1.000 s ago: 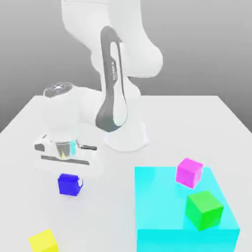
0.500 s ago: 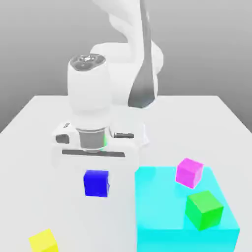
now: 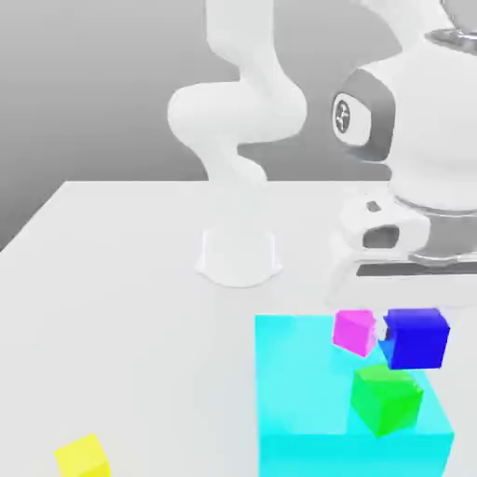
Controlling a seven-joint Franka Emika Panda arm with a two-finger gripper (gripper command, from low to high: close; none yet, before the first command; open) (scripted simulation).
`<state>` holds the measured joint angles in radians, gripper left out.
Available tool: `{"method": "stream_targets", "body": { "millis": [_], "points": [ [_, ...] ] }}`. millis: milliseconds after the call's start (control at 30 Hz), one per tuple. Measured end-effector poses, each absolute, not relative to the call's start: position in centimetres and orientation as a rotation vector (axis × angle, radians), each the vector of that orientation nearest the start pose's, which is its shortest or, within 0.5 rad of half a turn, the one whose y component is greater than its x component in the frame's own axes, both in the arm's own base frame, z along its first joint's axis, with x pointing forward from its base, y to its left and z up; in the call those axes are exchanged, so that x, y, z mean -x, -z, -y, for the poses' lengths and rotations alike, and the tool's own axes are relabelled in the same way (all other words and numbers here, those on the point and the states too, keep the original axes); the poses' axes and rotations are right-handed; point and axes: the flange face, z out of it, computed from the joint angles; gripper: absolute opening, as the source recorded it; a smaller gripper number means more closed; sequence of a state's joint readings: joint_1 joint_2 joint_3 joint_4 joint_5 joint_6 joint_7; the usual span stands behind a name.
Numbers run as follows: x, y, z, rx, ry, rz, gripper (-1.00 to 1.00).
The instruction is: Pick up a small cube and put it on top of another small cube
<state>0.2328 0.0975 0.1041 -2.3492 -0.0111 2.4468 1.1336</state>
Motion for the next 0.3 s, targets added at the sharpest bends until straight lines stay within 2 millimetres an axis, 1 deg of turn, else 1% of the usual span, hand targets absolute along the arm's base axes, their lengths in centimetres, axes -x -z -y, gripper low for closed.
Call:
{"method": "stream_targets", "body": {
  "millis": [133,167,200,233,300],
  "points": [
    [-48.1,-29.1,-16.9,2.898,-0.002,-1.206,1.00],
    [-48.1,-28.6,-16.8,2.898,-0.001,-1.209,1.00],
    [-48.2,-29.2,-16.8,2.899,0.000,-1.212,1.00],
    [-48.3,-30.4,-16.7,2.899,0.001,-1.213,1.00],
    [-48.2,-33.4,-16.8,2.899,0.001,-1.212,1.00]
  ]
}}
